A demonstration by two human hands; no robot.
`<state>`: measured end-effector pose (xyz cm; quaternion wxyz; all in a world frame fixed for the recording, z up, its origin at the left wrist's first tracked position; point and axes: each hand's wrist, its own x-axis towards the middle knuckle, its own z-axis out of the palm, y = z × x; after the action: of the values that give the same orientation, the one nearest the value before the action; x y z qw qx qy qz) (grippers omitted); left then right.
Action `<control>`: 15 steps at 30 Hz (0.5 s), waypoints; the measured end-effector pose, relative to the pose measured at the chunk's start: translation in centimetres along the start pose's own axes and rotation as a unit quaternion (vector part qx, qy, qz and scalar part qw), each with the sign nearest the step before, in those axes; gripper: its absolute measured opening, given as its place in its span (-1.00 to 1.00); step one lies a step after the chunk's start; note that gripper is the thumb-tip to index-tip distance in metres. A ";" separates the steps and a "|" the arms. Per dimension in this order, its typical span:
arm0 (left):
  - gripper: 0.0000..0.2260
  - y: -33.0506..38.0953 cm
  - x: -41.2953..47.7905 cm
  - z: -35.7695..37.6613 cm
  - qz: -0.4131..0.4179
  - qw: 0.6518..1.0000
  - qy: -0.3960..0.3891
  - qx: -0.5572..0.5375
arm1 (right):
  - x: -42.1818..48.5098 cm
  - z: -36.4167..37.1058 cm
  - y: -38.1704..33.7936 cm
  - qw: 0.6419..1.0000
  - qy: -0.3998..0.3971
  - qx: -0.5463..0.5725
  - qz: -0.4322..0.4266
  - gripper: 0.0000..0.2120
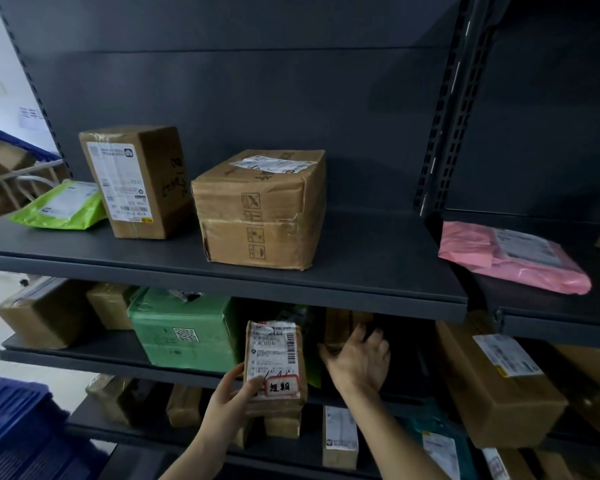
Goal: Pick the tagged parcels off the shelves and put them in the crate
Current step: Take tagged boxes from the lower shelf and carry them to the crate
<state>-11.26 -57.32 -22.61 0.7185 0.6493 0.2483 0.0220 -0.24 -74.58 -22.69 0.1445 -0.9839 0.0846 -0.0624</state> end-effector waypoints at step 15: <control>-0.60 -0.8 -0.9 1.8 0.012 0.999 -0.032 -0.012 | -5.6 -4.0 3.3 0.975 0.057 -0.128 -0.173 -0.32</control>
<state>-11.60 -59.38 -22.97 0.7336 0.6438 0.2173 0.0133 -6.81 -77.71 -20.43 -0.0005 -0.9889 -0.0713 -0.1306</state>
